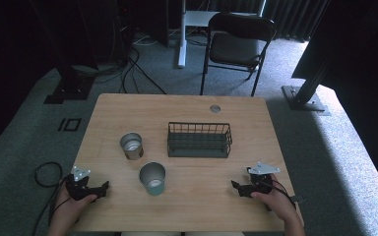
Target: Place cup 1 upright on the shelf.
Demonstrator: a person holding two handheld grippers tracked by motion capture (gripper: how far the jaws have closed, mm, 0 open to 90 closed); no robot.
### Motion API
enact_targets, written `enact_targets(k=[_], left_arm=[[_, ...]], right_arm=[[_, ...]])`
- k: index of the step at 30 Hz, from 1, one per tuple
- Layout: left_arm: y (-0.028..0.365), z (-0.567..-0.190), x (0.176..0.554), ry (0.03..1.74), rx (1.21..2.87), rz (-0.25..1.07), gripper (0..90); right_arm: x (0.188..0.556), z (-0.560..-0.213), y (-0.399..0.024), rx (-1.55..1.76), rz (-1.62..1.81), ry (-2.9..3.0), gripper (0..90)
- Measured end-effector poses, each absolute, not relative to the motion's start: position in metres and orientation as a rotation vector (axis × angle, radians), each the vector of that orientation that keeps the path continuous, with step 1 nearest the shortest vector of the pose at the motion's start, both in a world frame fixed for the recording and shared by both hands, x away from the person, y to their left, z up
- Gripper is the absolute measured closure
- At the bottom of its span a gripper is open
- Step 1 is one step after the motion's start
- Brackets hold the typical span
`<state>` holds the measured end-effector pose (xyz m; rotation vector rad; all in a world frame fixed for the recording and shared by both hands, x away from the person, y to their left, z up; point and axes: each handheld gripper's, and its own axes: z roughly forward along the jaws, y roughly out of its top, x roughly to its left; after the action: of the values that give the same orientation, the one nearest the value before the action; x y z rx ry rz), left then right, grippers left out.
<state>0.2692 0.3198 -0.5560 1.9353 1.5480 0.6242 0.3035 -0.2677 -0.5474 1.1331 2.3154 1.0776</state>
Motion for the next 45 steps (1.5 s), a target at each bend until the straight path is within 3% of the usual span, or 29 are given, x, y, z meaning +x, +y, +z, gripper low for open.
enact_targets(k=[45], left_arm=[[0.320, -0.556, 0.269, 1.548, 1.935, 0.624, 2.1]], right_arm=[[0.306, -0.536, -0.191, 0.861, 1.232, 2.478, 12.9]])
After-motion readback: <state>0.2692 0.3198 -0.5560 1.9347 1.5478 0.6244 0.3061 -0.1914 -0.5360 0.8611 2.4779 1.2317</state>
